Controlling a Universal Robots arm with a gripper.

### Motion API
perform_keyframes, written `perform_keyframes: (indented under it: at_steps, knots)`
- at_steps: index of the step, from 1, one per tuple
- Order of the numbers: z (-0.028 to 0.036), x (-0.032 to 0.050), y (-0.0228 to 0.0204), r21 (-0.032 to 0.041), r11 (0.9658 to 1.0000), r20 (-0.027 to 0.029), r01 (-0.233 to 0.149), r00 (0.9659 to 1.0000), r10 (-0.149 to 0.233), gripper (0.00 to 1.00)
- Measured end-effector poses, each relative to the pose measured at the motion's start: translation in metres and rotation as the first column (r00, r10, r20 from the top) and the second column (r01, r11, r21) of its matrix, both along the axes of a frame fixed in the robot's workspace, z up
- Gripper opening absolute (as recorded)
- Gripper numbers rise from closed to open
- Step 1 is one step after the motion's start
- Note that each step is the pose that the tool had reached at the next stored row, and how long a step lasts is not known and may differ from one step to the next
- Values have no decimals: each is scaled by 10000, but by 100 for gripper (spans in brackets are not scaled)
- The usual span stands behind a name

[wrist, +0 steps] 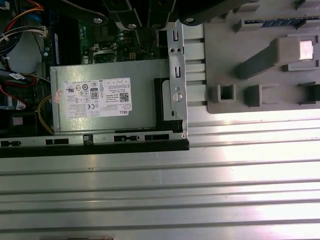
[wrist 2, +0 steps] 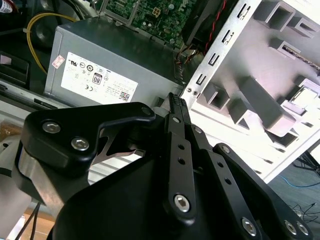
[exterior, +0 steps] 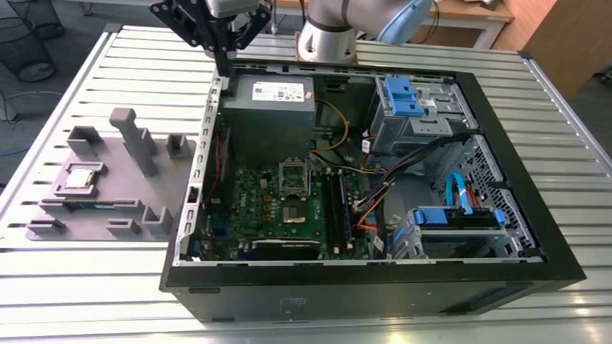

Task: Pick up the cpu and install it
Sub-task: 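Reach for the cpu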

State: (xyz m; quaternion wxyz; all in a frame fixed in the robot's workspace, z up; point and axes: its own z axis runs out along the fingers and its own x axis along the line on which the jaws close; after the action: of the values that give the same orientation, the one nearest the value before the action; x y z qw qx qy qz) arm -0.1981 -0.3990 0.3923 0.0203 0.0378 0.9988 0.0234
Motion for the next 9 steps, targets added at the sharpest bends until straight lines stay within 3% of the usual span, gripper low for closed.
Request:
perform_keyframes:
  at_steps: [9]
  knots:
    - [0, -38, 0, 1, 10000, 1, -1, 10000, 1, 11]
